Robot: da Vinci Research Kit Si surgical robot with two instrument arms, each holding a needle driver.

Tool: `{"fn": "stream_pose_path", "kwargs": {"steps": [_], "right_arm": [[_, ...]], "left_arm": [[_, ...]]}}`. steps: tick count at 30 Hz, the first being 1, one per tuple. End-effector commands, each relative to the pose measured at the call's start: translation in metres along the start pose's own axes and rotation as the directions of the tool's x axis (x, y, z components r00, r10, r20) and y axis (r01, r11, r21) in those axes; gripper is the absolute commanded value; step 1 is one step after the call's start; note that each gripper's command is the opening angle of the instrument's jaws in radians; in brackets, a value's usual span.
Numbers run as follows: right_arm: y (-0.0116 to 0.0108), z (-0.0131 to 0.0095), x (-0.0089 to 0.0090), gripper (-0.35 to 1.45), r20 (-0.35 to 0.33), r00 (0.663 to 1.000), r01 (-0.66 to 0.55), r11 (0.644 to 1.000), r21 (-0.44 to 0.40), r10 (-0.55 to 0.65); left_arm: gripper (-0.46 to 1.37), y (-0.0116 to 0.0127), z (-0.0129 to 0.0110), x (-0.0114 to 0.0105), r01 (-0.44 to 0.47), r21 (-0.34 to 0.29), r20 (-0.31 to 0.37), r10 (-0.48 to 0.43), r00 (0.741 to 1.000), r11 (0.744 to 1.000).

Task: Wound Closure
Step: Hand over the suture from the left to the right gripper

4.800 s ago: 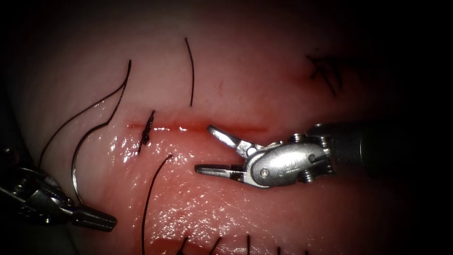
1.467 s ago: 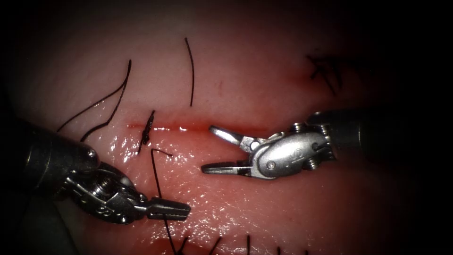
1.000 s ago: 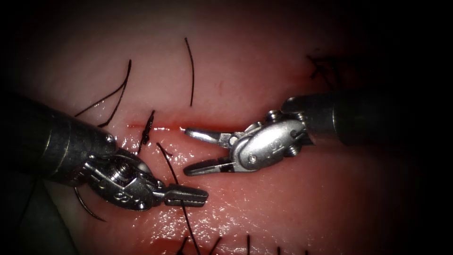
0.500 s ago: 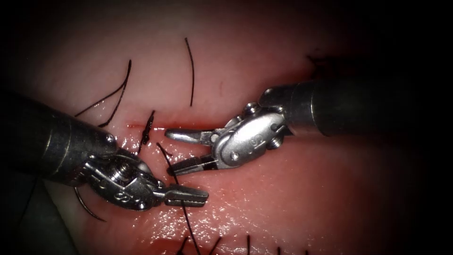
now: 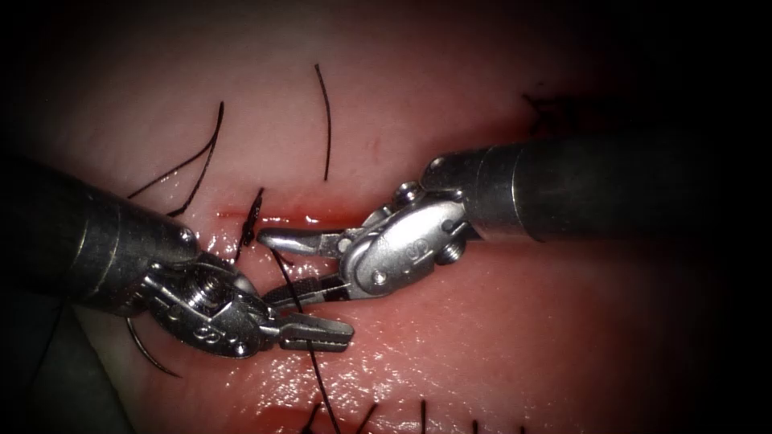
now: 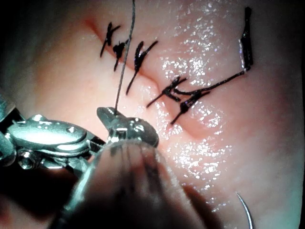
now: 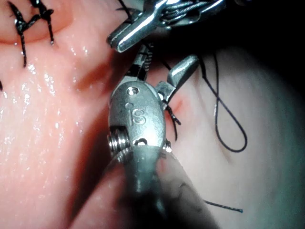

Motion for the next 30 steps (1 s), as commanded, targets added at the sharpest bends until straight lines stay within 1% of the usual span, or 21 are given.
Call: {"fn": "stream_pose_path", "kwargs": {"steps": [1,3,5,6,7,8,13,22,30], "right_arm": [[-0.0001,0.0,-0.0001,1.02,-0.001,1.0,0.002,1.0,0.004,-0.002],[-0.0005,0.0001,-0.0003,0.73,-0.003,1.0,0.005,1.0,0.007,-0.005],[-0.0007,0.0,-0.0005,0.31,-0.007,1.0,0.007,1.0,0.011,-0.007],[-0.0009,-0.0001,-0.0007,0.07,-0.01,1.0,0.027,1.0,0.009,-0.026],[-0.0012,-0.0001,-0.0009,-0.22,-0.01,0.999,0.042,0.999,0.01,-0.042],[-0.0014,-0.0001,-0.0011,-0.35,-0.009,0.999,0.044,0.999,0.014,-0.043],[-0.0016,-0.0003,-0.0016,-0.35,-0.014,0.999,0.046,0.999,0.025,-0.046],[-0.001,-0.0002,-0.0009,-0.35,-0.022,0.999,0.039,0.999,0.028,-0.038],[-0.0009,-0.0003,-0.0011,-0.35,-0.02,0.999,0.039,0.999,0.026,-0.038]], "left_arm": [[-0.35,0.0,0.0,0.0,0.0,-0.007,0.0,0.0,1.0,1.0],[-0.35,0.0,0.0,0.0,0.0,-0.007,0.0,0.0,1.0,1.0],[-0.35,0.0001,-0.0001,0.0001,0.0,-0.007,0.0,0.0,1.0,1.0],[-0.35,0.0001,-0.0001,0.0001,0.0,-0.007,0.0,0.0,1.0,1.0],[-0.35,0.0001,-0.0001,0.0001,0.006,-0.007,0.0,-0.006,1.0,1.0],[-0.35,0.0001,-0.0001,0.0001,0.006,-0.007,0.0,-0.006,1.0,1.0],[-0.35,0.0001,-0.0001,0.0001,0.005,-0.007,0.0,-0.005,1.0,1.0],[-0.35,0.0002,-0.0002,0.0001,0.004,-0.01,-0.001,-0.004,1.0,1.0],[-0.35,0.0002,-0.0003,0.0,0.004,-0.01,-0.002,-0.004,1.0,1.0]]}}
